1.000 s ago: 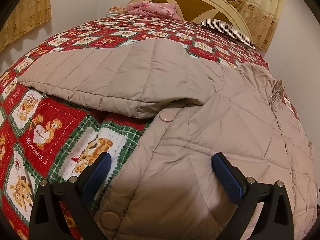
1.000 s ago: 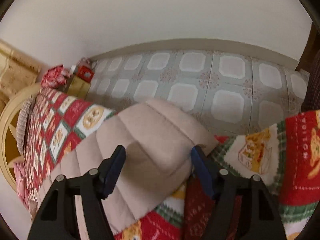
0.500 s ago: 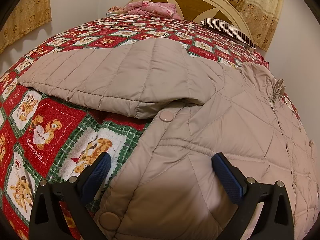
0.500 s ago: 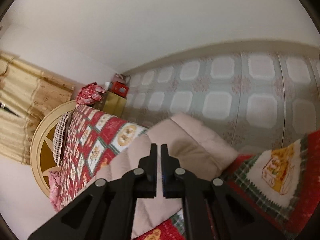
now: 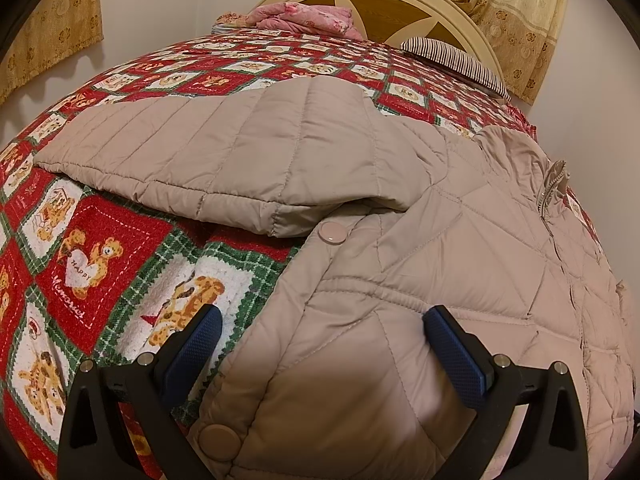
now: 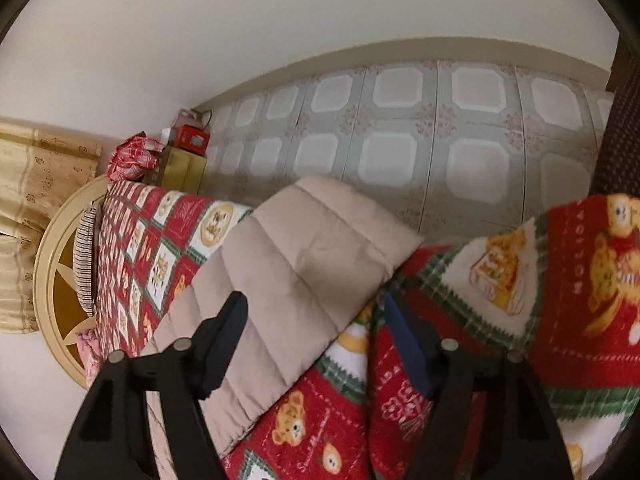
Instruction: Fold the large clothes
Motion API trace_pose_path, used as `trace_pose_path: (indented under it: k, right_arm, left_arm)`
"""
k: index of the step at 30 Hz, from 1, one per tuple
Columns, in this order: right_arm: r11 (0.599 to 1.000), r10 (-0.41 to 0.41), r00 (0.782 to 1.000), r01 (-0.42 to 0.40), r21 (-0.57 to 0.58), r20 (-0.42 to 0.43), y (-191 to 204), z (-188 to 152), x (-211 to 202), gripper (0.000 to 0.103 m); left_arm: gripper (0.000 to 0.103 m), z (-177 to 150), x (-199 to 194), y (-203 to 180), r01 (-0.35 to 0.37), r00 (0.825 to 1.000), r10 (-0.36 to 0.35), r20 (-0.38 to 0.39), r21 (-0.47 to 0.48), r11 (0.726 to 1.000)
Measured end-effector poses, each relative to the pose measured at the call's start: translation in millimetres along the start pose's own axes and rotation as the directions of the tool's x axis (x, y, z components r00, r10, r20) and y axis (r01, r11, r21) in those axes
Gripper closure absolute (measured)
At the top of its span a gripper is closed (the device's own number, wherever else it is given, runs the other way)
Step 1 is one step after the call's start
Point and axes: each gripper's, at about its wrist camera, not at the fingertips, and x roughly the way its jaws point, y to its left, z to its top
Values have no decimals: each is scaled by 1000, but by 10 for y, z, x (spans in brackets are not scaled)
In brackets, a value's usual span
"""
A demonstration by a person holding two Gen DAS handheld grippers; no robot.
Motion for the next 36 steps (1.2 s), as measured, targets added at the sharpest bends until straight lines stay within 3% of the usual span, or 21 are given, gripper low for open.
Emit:
trace_pose_path:
  k: [2, 4, 6, 8, 10, 15, 20, 29, 33, 36]
  right_arm:
    - [1000, -18, 1000, 18, 9, -3, -33, 20, 116, 30]
    - [1000, -17, 999, 16, 22, 46, -80, 51, 178, 30]
    - [1000, -6, 992, 5, 10, 124, -110, 109, 185, 40]
    - [1000, 14, 990, -15, 9, 139, -144, 143, 229, 72]
    - [998, 61, 986, -63, 7, 155, -183, 144, 225, 87]
    - [985, 100, 968, -63, -159, 232, 86, 42, -35, 91]
    - [947, 157, 950, -67, -316, 270, 476, -253, -380, 92]
    - [773, 280, 927, -63, -631, 250, 1575, -1167, -926, 92]
    - [688, 317, 935, -109, -717, 162, 2000, -1652, -904, 92]
    - [597, 343, 937, -159, -787, 71, 2326, -2149, -807, 92]
  left_arm:
    - [2, 0, 0, 2, -1, 1000, 1, 0, 1, 1000]
    - [2, 0, 0, 2, -1, 1000, 1, 0, 0, 1000]
    - [2, 0, 0, 1, -2, 1000, 2, 0, 1, 1000]
    - [2, 1, 3, 0, -4, 1000, 4, -1, 2, 1000]
    - [1, 5, 7, -5, -7, 1000, 7, -1, 4, 1000]
    - [1, 9, 11, -10, -8, 1000, 8, -1, 4, 1000]
    - [2, 8, 12, -14, -8, 1000, 8, -1, 4, 1000]
    - [1, 5, -1, 15, 15, 1000, -15, 5, -11, 1000]
    - [2, -1, -12, 30, 25, 1000, -25, 8, -18, 1000]
    - [1, -2, -24, 45, 34, 999, -34, 11, -24, 999]
